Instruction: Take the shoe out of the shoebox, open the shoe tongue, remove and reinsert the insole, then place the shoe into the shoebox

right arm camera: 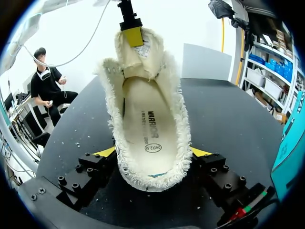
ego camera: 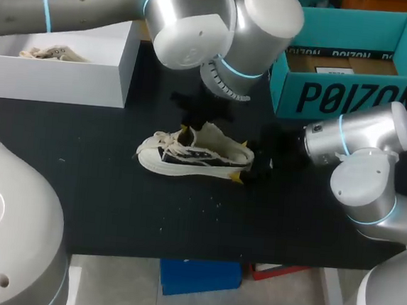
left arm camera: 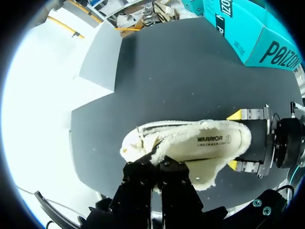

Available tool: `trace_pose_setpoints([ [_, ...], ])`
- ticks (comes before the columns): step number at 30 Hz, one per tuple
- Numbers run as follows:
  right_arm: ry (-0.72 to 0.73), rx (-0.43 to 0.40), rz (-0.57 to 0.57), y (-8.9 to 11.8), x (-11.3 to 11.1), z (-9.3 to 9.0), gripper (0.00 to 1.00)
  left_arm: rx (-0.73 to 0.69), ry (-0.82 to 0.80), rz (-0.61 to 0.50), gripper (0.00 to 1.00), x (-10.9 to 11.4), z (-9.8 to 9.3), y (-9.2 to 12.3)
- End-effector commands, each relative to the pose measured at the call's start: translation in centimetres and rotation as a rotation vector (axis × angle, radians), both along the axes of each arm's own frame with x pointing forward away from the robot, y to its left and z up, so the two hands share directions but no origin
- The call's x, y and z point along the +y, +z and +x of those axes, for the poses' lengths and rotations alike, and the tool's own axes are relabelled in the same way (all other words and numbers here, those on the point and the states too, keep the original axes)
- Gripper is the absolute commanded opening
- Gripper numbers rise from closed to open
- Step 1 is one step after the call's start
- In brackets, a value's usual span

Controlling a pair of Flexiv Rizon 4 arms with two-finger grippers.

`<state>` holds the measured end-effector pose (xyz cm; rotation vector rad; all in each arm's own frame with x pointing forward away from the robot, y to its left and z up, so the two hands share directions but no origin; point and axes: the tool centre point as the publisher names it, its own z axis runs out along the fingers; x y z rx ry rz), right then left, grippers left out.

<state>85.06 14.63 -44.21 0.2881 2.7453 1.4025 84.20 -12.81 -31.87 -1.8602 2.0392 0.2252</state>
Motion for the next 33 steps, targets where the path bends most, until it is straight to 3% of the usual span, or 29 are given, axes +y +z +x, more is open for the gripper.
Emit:
trace_pose_setpoints([
  [1, -0.002, 0.001, -0.002, -0.1, 0.2, 0.1, 0.00, -0.035, 0.022, 0.057, 0.00, 1.1, -0.9, -0.4],
  [18, -0.002, 0.001, -0.002, -0.1, 0.2, 0.1, 0.00, -0.026, 0.111, 0.082, 0.00, 5.7, -2.1, -1.9],
  [29, -0.002, 0.001, -0.002, -0.1, 0.2, 0.1, 0.00, -0.003, 0.148, 0.076, 0.00, 7.0, -2.5, -2.9],
  [30, -0.002, 0.001, -0.002, -0.1, 0.2, 0.1, 0.00, 0.001, 0.151, 0.077, 0.08, 7.0, -2.5, -3.0],
  [32, -0.002, 0.001, -0.002, -0.1, 0.2, 0.1, 0.00, 0.006, 0.155, 0.079, 0.51, 7.0, -2.5, -3.1],
  [33, -0.002, 0.001, -0.002, -0.1, 0.2, 0.1, 0.00, 0.008, 0.157, 0.079, 1.00, 7.1, -2.5, -3.1],
])
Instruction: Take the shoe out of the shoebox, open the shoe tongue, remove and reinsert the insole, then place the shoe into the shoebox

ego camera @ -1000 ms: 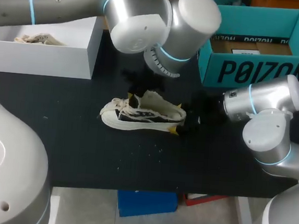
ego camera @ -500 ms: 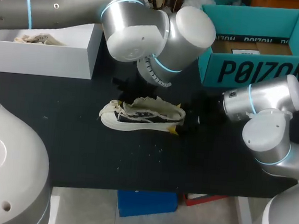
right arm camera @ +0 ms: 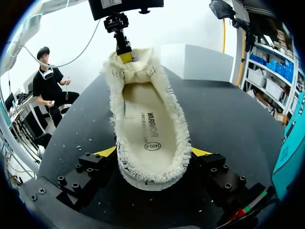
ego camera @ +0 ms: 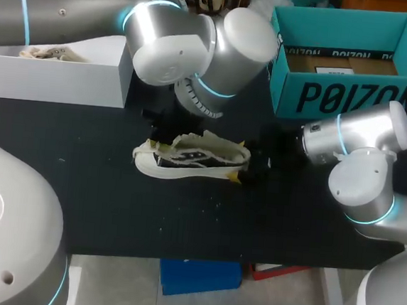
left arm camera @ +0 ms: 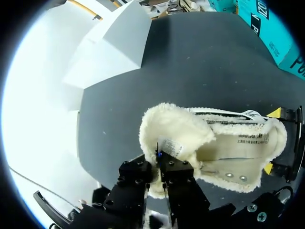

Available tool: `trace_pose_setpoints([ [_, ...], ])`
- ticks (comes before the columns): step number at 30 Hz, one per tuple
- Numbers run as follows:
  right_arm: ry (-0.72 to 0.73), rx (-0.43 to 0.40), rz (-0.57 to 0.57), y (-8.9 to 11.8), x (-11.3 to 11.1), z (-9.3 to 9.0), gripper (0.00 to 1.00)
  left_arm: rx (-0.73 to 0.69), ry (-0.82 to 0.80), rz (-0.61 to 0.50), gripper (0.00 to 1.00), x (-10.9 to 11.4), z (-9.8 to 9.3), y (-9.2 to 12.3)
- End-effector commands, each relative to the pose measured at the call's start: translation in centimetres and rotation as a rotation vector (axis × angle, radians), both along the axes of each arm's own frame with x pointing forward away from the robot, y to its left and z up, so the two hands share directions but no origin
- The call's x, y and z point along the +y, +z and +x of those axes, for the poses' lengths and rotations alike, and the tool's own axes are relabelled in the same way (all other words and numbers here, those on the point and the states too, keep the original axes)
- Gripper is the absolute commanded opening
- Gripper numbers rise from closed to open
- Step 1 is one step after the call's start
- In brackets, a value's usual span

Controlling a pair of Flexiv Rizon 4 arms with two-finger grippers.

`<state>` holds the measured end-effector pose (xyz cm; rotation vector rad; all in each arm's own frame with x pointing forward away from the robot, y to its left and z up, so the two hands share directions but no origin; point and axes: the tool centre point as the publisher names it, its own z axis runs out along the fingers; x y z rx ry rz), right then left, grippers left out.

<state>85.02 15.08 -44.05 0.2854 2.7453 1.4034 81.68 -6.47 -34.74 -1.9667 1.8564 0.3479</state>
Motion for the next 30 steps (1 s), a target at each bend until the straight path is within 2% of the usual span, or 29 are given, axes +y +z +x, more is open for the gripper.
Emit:
trace_pose_setpoints([
  [1, -0.004, 0.002, -0.002, -0.3, -0.3, 0.1, 0.00, 0.009, 0.004, -0.007, 1.00, 0.8, 0.0, -0.2],
  [13, -0.004, 0.002, -0.002, -0.3, -0.3, 0.1, 0.00, -0.004, 0.034, -0.001, 1.00, 2.7, 0.0, 0.6],
  [25, -0.004, 0.002, -0.002, -0.3, -0.3, 0.1, 0.00, 0.027, 0.065, -0.010, 1.00, 3.8, -0.7, -1.1],
  [30, -0.004, 0.002, -0.002, -0.3, -0.3, 0.1, 0.00, 0.000, 0.044, -0.038, 1.00, 3.9, -0.8, 0.7],
])
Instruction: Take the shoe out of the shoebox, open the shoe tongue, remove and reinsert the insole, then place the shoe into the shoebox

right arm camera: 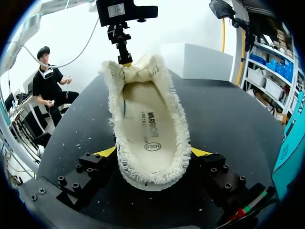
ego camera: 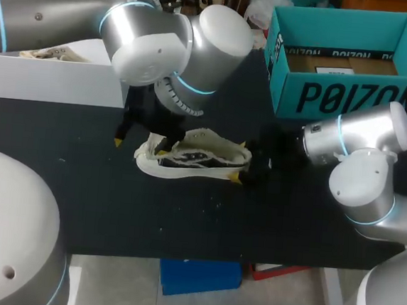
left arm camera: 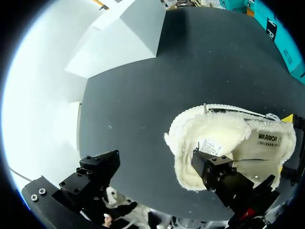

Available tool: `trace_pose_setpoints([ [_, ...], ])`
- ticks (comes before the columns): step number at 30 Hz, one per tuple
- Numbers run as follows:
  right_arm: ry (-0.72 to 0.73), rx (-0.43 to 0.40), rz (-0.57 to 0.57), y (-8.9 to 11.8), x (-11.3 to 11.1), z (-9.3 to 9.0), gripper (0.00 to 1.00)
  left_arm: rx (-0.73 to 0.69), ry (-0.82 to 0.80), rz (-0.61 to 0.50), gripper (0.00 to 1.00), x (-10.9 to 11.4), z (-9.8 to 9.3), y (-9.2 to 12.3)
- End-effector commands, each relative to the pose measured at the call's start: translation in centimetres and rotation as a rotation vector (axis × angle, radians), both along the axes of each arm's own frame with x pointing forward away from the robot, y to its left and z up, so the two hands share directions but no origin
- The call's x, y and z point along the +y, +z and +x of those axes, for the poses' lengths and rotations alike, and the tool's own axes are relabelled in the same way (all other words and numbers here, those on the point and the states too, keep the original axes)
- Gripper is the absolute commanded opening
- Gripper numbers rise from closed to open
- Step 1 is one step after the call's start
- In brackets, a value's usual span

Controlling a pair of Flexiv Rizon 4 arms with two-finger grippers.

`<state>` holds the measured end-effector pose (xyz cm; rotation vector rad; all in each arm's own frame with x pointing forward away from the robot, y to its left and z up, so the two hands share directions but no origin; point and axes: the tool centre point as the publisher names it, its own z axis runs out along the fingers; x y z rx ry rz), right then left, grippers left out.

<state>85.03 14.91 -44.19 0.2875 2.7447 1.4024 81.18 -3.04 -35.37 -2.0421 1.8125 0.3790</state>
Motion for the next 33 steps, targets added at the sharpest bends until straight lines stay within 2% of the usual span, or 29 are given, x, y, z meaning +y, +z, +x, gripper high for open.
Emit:
trace_pose_setpoints([
  [1, -0.002, 0.002, -0.002, -0.1, -0.1, 0.1, 0.00, -0.034, -0.039, -0.042, 1.00, 0.4, -0.3, 2.0],
  [4, -0.002, 0.002, -0.002, -0.1, -0.1, 0.1, 0.00, -0.085, -0.111, -0.037, 1.00, 0.0, -0.1, 4.2],
  [7, -0.002, 0.002, -0.002, -0.1, -0.1, 0.1, 0.00, -0.133, -0.223, -0.085, 0.98, -0.6, 0.2, 6.6],
  [8, -0.002, 0.002, -0.002, -0.1, -0.1, 0.1, 0.00, -0.156, -0.270, -0.095, 0.82, -1.0, 0.3, 7.3],
  [9, -0.002, 0.002, -0.002, -0.1, -0.1, 0.1, 0.00, -0.174, -0.339, -0.138, 0.52, -1.3, 0.4, 8.0],
  [10, -0.002, 0.002, -0.002, -0.1, -0.1, 0.1, 0.00, -0.193, -0.404, -0.165, 0.34, -1.7, 0.5, 8.5],
  [11, -0.002, 0.002, -0.002, -0.1, -0.1, 0.1, 0.00, -0.204, -0.480, -0.211, 0.00, -2.2, 0.6, 8.9],
  [14, -0.002, 0.002, -0.002, -0.1, -0.1, 0.1, 0.00, -0.185, -0.730, -0.352, 0.00, -4.1, 1.2, 9.5],
  [17, -0.002, 0.002, -0.002, -0.1, -0.1, 0.1, 0.00, -0.066, -1.018, -0.516, 0.00, -6.1, 1.6, 9.0],
  [20, -0.002, 0.002, -0.002, -0.1, -0.1, 0.1, 0.00, 0.074, -1.352, -0.748, 0.00, -7.6, 1.2, 8.3],
  [21, -0.002, 0.002, -0.002, -0.1, -0.1, 0.1, 0.00, 0.056, -1.377, -0.774, 0.00, -7.8, 1.1, 8.0],
  [24, -0.002, 0.002, -0.002, -0.1, -0.1, 0.1, 0.00, 0.163, -1.482, -0.711, 0.00, -9.6, 1.8, 6.3],
  [25, -0.002, 0.002, -0.002, -0.1, -0.1, 0.1, 0.00, 0.188, -1.325, -0.570, 0.00, -10.7, 2.7, 5.5],
  [33, -0.002, 0.002, -0.002, -0.1, -0.1, 0.1, 0.00, 0.188, -1.325, -0.570, 0.00, -10.7, 2.7, 5.5],
])
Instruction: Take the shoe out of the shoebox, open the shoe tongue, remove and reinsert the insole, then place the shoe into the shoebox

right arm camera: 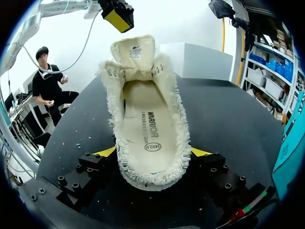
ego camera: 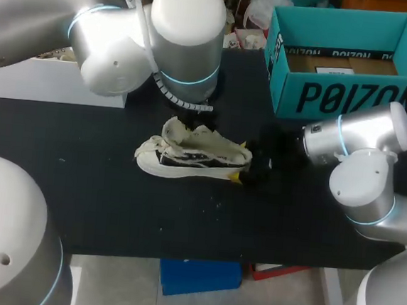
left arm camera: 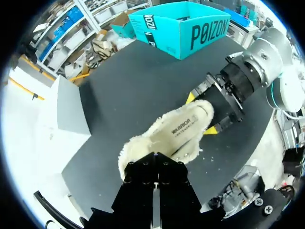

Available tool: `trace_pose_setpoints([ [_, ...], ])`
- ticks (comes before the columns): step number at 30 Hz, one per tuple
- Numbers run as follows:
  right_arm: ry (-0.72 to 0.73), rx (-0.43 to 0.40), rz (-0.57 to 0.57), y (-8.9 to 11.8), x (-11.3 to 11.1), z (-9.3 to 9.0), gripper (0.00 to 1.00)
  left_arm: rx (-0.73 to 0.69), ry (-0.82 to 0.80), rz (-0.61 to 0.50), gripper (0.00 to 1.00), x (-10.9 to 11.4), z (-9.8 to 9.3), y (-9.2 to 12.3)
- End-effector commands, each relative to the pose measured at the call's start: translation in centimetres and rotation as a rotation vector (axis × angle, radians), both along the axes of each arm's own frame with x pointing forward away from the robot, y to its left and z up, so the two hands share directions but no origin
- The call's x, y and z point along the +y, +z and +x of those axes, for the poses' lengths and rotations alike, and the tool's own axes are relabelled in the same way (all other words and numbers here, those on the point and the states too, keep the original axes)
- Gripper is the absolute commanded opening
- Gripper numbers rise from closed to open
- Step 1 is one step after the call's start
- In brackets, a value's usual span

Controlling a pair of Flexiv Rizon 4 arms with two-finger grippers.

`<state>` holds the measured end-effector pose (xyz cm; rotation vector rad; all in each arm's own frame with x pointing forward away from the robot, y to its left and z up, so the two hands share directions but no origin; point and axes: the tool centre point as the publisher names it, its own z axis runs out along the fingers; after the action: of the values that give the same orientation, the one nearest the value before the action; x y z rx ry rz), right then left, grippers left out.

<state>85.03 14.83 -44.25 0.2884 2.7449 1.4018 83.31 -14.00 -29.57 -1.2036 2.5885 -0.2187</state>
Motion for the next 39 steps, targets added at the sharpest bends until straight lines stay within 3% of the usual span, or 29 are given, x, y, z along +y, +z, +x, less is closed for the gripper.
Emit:
trace_pose_setpoints([
  [1, -0.001, 0.001, -0.001, -0.1, 0.0, 0.1, 0.00, 0.238, -0.514, -0.141, 0.00, 0.3, 0.5, -0.3],
  [5, -0.001, 0.001, -0.001, -0.1, 0.0, 0.1, 0.00, 0.238, -0.514, -0.141, 0.00, 0.3, 0.5, -0.3],
  [10, -0.001, 0.001, -0.001, -0.1, 0.0, 0.1, 0.00, 0.419, -0.831, -0.233, 0.00, 0.5, 1.2, -0.2],
  [14, -0.001, 0.001, -0.001, -0.1, 0.0, 0.1, 0.00, 0.675, -1.079, -0.172, 0.00, -0.2, 0.8, -0.6],
  [15, -0.001, 0.001, -0.001, -0.1, 0.0, 0.1, 0.00, 0.690, -1.061, -0.071, 0.00, -0.3, 0.6, -0.8],
  [16, -0.001, 0.001, -0.001, -0.1, 0.0, 0.1, 0.00, 0.690, -1.061, -0.071, 0.13, -0.3, 0.6, -0.8],
  [18, -0.001, 0.001, -0.001, -0.1, 0.0, 0.1, 0.00, 0.690, -1.061, -0.071, 0.00, -0.3, 0.6, -0.8],
  [33, -0.001, 0.001, -0.001, -0.1, 0.0, 0.1, 0.00, 0.685, -1.062, -0.057, 0.00, -0.4, 0.8, -0.8],
  [39, -0.001, 0.001, -0.001, -0.1, 0.0, 0.1, 0.00, 0.579, -1.108, -0.091, 0.00, -1.4, 1.4, -0.8],
])
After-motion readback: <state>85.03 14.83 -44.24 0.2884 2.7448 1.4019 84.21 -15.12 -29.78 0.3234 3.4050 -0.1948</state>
